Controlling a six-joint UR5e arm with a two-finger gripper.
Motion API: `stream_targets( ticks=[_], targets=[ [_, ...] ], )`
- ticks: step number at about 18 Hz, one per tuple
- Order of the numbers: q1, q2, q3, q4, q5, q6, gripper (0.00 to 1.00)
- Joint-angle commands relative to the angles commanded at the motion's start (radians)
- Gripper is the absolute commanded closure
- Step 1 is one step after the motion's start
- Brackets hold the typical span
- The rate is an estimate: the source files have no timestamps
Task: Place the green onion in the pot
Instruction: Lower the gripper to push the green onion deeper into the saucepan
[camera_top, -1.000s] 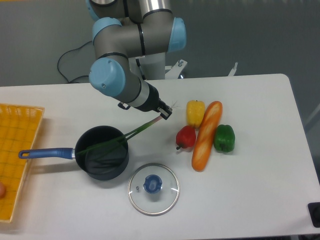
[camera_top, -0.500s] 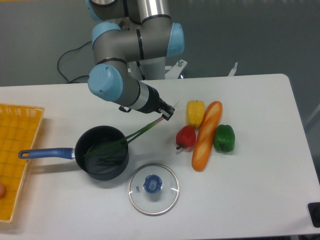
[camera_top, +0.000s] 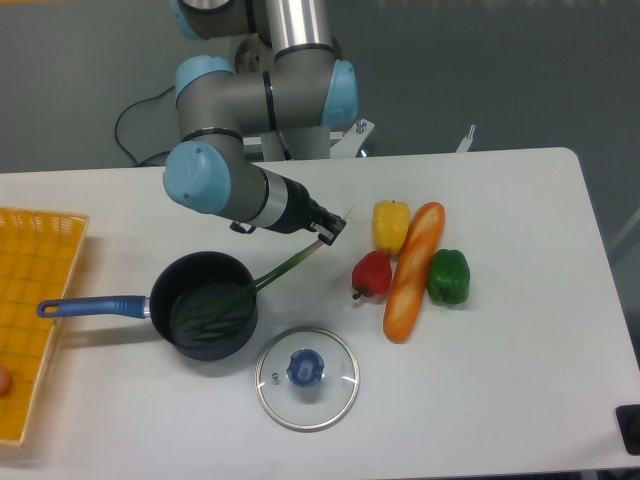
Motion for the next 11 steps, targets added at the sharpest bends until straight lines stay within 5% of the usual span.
stream_targets(
  ticks=[11],
  targets=[
    [-0.055, 0.005, 0.002, -0.015, 0.0, -0.057, 0.91]
  ],
)
